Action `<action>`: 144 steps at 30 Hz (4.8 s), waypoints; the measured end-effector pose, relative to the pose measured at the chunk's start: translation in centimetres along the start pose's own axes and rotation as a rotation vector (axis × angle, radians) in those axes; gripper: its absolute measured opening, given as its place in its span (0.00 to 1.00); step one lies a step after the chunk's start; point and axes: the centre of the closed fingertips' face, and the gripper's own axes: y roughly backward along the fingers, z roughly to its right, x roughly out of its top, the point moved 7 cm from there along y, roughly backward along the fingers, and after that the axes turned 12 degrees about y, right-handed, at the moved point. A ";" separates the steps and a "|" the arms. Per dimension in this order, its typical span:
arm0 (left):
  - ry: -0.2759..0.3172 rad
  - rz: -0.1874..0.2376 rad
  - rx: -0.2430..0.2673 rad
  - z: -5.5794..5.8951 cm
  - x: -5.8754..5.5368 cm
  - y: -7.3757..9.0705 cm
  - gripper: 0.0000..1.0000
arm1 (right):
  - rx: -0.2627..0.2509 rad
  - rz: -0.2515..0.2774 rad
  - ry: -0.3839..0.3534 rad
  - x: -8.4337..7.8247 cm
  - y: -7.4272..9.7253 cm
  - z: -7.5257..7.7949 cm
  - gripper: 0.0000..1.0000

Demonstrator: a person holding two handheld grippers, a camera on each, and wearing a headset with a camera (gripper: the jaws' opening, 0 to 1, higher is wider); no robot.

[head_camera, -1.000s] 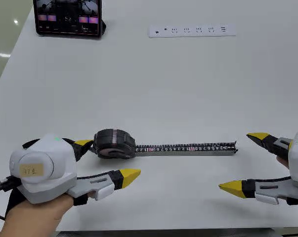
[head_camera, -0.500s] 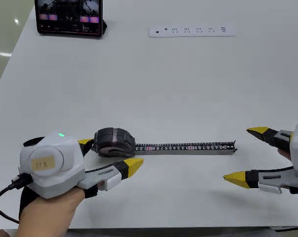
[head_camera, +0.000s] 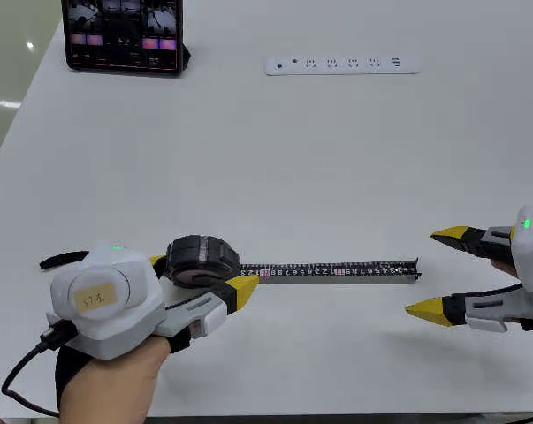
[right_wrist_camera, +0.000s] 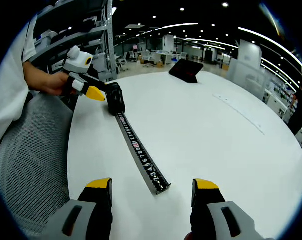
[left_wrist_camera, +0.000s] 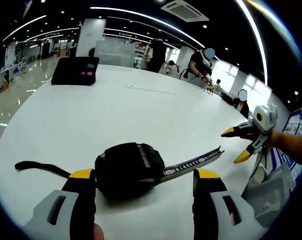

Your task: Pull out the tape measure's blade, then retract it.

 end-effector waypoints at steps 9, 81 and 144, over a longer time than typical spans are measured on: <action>0.034 0.013 0.034 -0.2 -0.1 -0.4 0.72 | 0.056 -0.029 0.037 -0.1 -0.5 0.3 0.58; 0.148 0.027 0.143 -1.1 -0.1 -1.9 0.59 | 0.240 -0.147 0.246 -1.2 -2.7 2.2 0.12; 0.155 -0.001 0.128 -1.4 -0.1 -1.9 0.56 | 0.302 -0.163 0.290 1.1 -5.1 1.5 0.10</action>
